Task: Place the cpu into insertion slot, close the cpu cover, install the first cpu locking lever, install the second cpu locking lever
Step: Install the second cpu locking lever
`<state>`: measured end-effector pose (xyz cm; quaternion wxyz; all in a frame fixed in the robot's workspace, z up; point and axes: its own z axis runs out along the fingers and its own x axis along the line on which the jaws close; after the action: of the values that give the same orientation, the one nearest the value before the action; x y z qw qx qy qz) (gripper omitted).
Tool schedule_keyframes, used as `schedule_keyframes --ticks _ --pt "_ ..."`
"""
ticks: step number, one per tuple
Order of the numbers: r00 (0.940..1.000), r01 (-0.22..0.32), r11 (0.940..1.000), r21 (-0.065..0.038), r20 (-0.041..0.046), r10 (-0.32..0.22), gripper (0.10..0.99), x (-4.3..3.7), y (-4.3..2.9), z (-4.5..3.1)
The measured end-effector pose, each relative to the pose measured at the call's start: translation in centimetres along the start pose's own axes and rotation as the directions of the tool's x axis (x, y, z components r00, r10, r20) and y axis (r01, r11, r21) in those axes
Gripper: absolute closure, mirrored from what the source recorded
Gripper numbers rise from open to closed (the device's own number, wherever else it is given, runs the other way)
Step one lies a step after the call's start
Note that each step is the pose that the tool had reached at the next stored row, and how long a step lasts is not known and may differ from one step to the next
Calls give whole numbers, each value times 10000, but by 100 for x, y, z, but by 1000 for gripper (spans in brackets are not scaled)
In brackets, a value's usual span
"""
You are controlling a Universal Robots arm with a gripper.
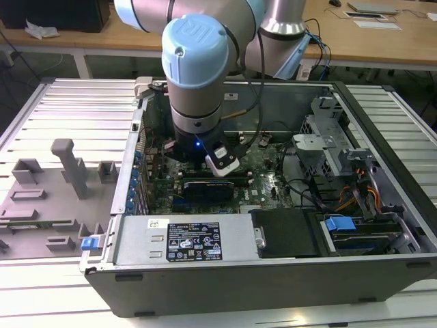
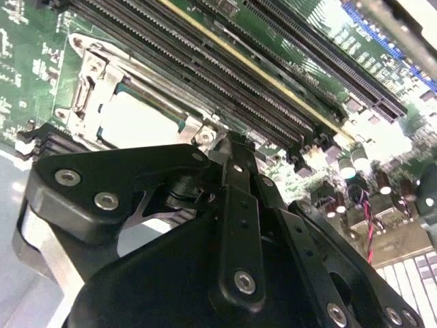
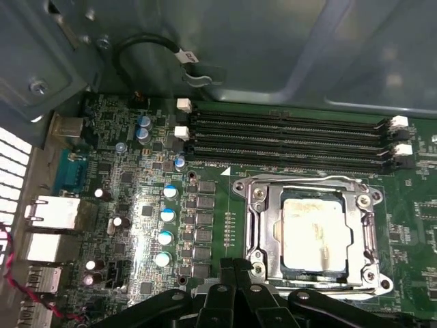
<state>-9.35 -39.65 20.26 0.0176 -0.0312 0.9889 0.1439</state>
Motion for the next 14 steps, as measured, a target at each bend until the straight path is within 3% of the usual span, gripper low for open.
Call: schedule_keyframes --ticks 3,7,11,14 --pt "10000 -6 10000 2 1 6 980 -6 18 -63" --pt "10000 -6 10000 4 -2 6 980 -17 18 -65" --pt "10000 -28 10000 -2 -64 28 980 -228 -4 -61" --pt "9999 -58 10000 3 -111 58 980 -301 -9 -59"
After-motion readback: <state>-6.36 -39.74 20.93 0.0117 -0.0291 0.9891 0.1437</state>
